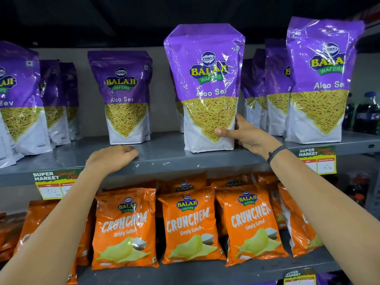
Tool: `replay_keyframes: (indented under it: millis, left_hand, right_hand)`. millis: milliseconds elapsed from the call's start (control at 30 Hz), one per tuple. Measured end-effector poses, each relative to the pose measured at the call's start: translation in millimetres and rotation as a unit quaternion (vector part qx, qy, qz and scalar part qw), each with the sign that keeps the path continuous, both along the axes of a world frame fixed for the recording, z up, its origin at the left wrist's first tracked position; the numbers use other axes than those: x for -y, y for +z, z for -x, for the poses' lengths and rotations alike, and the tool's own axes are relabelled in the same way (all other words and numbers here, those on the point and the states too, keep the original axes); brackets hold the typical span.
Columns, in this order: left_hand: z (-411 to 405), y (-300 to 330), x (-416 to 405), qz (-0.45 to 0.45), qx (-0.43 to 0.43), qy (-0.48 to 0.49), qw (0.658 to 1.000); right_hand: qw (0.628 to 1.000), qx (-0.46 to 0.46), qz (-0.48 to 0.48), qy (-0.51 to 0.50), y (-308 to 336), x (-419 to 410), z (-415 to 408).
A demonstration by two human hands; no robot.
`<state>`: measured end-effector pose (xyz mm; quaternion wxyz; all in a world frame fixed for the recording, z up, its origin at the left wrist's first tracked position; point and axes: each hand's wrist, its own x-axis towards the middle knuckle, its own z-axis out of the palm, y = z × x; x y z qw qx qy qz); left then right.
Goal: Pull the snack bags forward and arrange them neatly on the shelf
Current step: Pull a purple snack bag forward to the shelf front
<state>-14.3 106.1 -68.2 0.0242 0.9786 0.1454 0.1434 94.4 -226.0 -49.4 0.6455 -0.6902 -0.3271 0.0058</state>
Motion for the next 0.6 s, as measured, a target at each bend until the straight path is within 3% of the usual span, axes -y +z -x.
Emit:
replay_keyframes:
  millis: [333, 433, 533, 600]
  left_hand:
    - [7.5, 2.8, 4.9, 0.02, 0.001, 0.004, 1.0]
    - [8.4, 3.4, 6.1, 0.02, -0.001, 0.004, 1.0]
    - [6.3, 3.1, 4.5, 0.019, 0.002, 0.008, 1.0]
    - [5.0, 3.4, 2.8, 0.022, 0.01, 0.01, 1.0]
  right_hand:
    - [1.0, 0.005, 0.009, -0.013, -1.1, 0.9, -0.1]
    - [0.999, 0.014, -0.029, -0.043, -4.6, 2.4, 0.4]
    - [0.985, 0.049, -0.101, -0.128, -7.0, -0.1, 13.1]
    - [0.957, 0.112, -0.162, -0.213, -8.5, -4.1, 24.6]
